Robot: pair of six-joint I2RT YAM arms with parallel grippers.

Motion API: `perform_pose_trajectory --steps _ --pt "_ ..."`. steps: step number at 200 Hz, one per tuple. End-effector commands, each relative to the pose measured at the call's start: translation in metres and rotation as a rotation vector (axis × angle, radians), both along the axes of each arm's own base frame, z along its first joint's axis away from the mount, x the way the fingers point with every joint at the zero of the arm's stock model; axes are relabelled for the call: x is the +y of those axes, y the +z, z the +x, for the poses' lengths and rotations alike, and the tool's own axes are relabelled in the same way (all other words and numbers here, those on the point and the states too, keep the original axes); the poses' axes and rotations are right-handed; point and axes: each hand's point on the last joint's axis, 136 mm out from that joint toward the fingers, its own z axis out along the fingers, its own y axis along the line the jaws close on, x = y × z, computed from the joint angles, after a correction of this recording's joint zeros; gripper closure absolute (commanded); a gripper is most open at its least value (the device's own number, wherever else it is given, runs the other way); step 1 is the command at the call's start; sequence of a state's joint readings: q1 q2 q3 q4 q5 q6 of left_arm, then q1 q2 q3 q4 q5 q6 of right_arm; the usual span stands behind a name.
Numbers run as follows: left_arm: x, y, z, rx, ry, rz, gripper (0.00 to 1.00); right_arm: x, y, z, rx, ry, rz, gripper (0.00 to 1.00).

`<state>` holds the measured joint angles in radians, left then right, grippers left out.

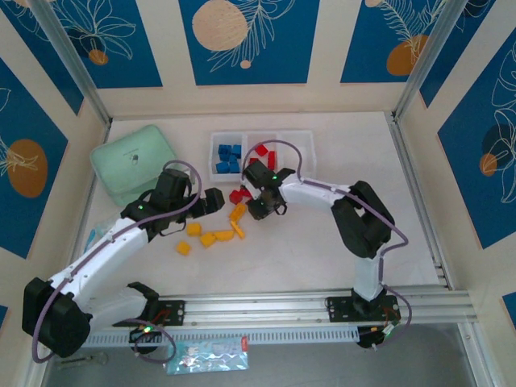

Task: Sort the legos into containers by color
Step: Pick up the lego from the center of the table, then place the lego in the container.

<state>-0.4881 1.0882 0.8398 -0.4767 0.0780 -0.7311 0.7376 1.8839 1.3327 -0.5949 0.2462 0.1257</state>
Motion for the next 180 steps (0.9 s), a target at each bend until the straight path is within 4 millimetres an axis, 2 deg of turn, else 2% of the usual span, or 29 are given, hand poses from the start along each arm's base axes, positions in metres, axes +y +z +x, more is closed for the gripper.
perform_pose_trajectory --steps 1,36,54,69,94,113,121,133,143,180 --pt "-0.006 0.018 0.009 -0.041 -0.018 -0.033 0.0 -0.009 0.033 0.016 0.005 -0.112 0.109 0.73" --pt "-0.017 0.018 0.024 -0.053 -0.02 -0.066 0.0 -0.018 0.049 0.065 -0.055 -0.219 0.104 0.73" --pt "-0.021 0.021 0.032 -0.066 -0.02 -0.066 0.0 -0.02 0.047 0.093 -0.073 -0.272 0.101 0.73" --pt "-0.022 0.023 0.038 -0.078 -0.017 -0.06 0.0 -0.015 0.046 0.114 -0.092 -0.297 0.131 0.73" --pt "-0.023 0.027 0.043 -0.089 -0.018 -0.055 0.0 -0.02 0.042 0.148 -0.123 -0.367 0.076 0.73" --pt "-0.024 0.029 0.045 -0.096 -0.019 -0.051 0.0 -0.017 0.041 0.168 -0.137 -0.374 0.095 0.72" --pt "-0.024 0.03 0.047 -0.099 -0.019 -0.047 0.0 -0.016 0.041 0.174 -0.134 -0.373 0.097 0.7" --pt "-0.024 0.031 0.047 -0.099 -0.022 -0.041 0.0 -0.018 0.04 0.181 -0.135 -0.384 0.076 0.6" --pt "-0.024 0.032 0.047 -0.1 -0.025 -0.039 0.0 -0.02 0.043 0.185 -0.137 -0.389 0.071 0.57" --pt "-0.024 0.037 0.044 -0.113 -0.036 -0.049 0.0 -0.015 0.056 0.175 -0.141 -0.363 0.101 0.45"
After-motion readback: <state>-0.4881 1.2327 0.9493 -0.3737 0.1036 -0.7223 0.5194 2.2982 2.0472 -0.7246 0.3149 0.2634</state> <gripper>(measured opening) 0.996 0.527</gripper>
